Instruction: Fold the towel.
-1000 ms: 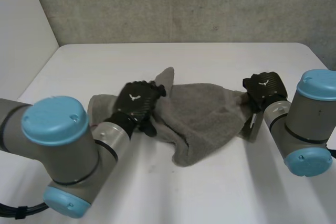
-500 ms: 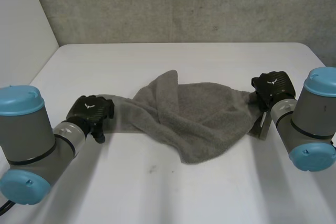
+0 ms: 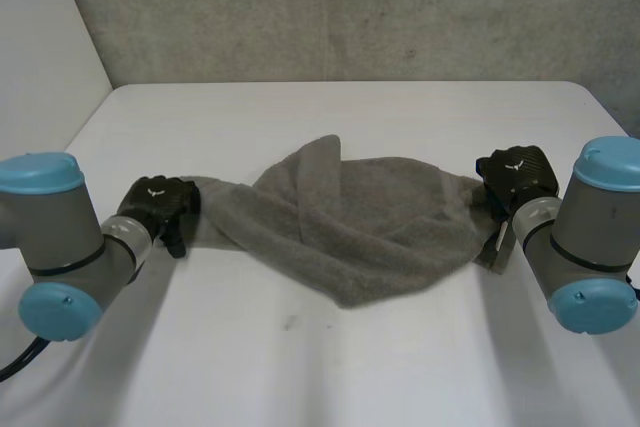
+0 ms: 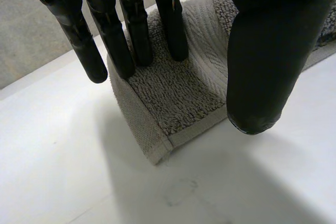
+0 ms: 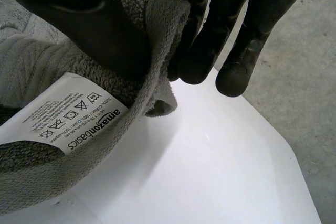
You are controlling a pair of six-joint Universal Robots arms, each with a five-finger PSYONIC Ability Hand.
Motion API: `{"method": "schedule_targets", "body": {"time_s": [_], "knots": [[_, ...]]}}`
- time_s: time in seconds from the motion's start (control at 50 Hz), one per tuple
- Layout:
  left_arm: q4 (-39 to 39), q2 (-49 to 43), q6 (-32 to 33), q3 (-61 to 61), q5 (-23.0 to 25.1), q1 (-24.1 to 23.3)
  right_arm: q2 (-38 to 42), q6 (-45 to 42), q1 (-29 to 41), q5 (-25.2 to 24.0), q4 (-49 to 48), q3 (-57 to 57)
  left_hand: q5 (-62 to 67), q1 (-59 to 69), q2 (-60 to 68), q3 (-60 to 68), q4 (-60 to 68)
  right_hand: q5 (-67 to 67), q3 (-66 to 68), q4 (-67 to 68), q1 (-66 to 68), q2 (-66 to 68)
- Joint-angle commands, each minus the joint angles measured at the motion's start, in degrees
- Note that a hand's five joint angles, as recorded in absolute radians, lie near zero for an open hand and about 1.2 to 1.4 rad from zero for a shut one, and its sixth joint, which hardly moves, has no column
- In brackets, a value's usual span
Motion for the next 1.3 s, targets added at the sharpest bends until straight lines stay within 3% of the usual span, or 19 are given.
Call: {"method": "schedule_targets", "body": {"time_s": [0.02, 0.5, 0.68, 0.9, 0.98, 1.3], "knots": [[0.0, -1.7, 0.0, 2.0, 0.1, 0.2, 0.3, -0.1, 0.1, -0.1, 0.0, 0.0, 4.8, 4.3, 4.6, 4.6, 4.6, 3.2, 3.5, 3.3, 3.9, 4.4], [-0.1, -6.8, 0.3, 8.1, 0.1, 0.2, 0.7, -1.2, 0.6, -0.3, 0.0, 0.5, 13.9, 13.4, 13.6, 13.7, 13.6, 3.2, 3.5, 3.3, 3.9, 4.4], [-0.4, -8.5, 5.2, 9.4, 0.1, 0.2, 1.0, -1.2, 0.6, -0.3, -0.1, 0.6, 15.9, 15.4, 15.7, 15.7, 15.7, 3.2, 3.5, 3.3, 3.9, 4.4], [-0.6, -9.6, 6.1, 10.4, 0.2, 0.2, 1.1, -1.3, 0.7, -0.3, 0.0, 0.5, 27.8, 27.4, 27.6, 27.6, 27.6, 3.2, 3.5, 3.3, 3.9, 4.4], [-0.5, -9.4, 6.1, 10.5, 0.1, 0.2, 1.0, -1.2, 0.7, -0.3, -0.1, 0.5, 46.1, 45.6, 45.9, 45.9, 45.9, 3.2, 3.5, 3.3, 3.9, 4.4], [-0.6, -2.3, 5.4, 8.1, -0.1, 0.0, 0.9, -1.2, 0.7, -0.3, 0.0, 0.4, 46.6, 46.2, 46.4, 46.4, 46.4, 3.2, 3.5, 3.3, 3.9, 4.4]]}}
